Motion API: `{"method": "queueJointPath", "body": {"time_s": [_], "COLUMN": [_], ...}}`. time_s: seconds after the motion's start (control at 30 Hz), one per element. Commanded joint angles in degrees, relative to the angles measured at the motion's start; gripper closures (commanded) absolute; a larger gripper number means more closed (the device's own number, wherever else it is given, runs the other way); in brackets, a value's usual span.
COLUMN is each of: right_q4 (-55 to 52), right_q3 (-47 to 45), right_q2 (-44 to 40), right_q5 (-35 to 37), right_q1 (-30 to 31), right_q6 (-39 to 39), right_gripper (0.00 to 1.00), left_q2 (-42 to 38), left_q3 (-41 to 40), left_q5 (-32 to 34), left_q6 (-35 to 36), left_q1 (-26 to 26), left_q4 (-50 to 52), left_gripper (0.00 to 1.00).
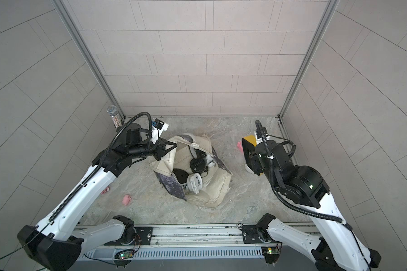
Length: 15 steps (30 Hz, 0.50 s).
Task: Take the alarm clock out of the canvas bag
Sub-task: Place the alarm at the center of the board.
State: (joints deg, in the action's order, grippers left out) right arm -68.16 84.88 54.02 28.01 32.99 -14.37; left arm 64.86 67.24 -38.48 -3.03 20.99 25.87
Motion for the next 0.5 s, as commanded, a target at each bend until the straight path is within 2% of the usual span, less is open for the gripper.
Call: {"method": "queueJointPath", "body": {"time_s": [0.0, 0.13, 0.47], "right_q4": [1.0, 2.3, 3.4], "right_q3": [-0.9, -4.4, -16.8], "right_q2": [3.1, 6.3, 11.3], "right_q5": [5.6, 4.7, -1.0], "right_q1": [-5.9, -9.3, -7.4], "right_q6": [2.3, 2.2, -4.9], "right_gripper": [0.75, 0.76, 0.78], "left_q2": [-1.9, -2.0, -2.2], "left_q3": [1.6, 1.4, 0.9], "left_q5": [-0.4, -1.2, -2.1], "left_q6": [-0.1, -0.4, -0.9], "left_q1": [-0.6, -0.6, -0.6], "left_q4": [-1.6, -1.9, -2.8], "left_gripper": [1.0, 1.0, 1.0]}}
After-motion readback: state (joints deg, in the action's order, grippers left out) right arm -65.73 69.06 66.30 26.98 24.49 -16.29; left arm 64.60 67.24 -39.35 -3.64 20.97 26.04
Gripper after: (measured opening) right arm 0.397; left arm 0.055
